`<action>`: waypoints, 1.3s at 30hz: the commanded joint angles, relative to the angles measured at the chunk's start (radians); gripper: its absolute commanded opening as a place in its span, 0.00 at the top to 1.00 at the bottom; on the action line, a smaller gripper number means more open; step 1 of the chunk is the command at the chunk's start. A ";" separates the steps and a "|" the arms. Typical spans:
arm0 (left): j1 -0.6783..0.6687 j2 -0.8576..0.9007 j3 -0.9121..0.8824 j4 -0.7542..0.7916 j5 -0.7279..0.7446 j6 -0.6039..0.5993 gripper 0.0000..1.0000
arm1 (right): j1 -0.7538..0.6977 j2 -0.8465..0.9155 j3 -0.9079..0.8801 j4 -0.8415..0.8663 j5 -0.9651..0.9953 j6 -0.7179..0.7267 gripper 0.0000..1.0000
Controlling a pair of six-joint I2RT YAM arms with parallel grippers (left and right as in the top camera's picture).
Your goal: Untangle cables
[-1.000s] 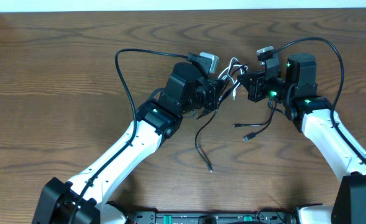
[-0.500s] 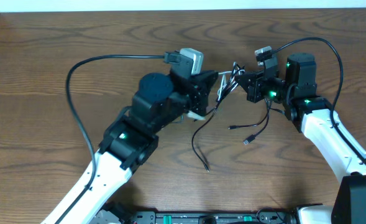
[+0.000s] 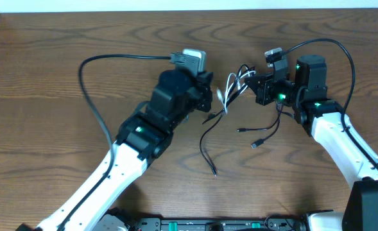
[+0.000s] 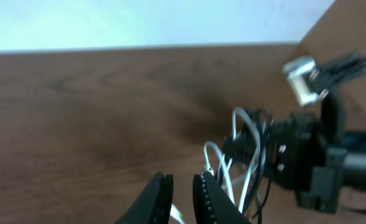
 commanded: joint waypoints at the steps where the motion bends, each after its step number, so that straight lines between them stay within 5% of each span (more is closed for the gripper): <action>1: 0.004 0.016 0.031 -0.039 0.111 0.020 0.83 | -0.002 0.000 0.005 -0.005 0.004 0.003 0.99; 6: 0.004 0.020 0.031 -0.130 0.290 0.021 0.70 | -0.002 0.000 0.005 -0.010 0.042 0.019 0.99; 13: -0.003 0.029 0.027 -0.274 0.306 0.017 0.62 | -0.002 0.000 0.005 -0.010 0.042 0.019 0.99; 23: -0.059 0.215 0.020 -0.127 0.288 -0.119 0.62 | -0.002 0.000 0.005 -0.011 0.041 0.026 0.99; 24: -0.059 0.236 0.020 -0.111 0.264 -0.127 0.63 | -0.002 0.000 0.005 -0.011 0.040 0.026 0.99; 27: -0.059 0.240 0.020 -0.108 0.213 -0.126 0.91 | -0.002 0.000 0.005 -0.011 0.037 0.026 0.99; 39: -0.050 0.093 0.021 -0.172 0.193 -0.080 0.92 | -0.002 0.000 0.005 -0.022 0.038 -0.006 0.99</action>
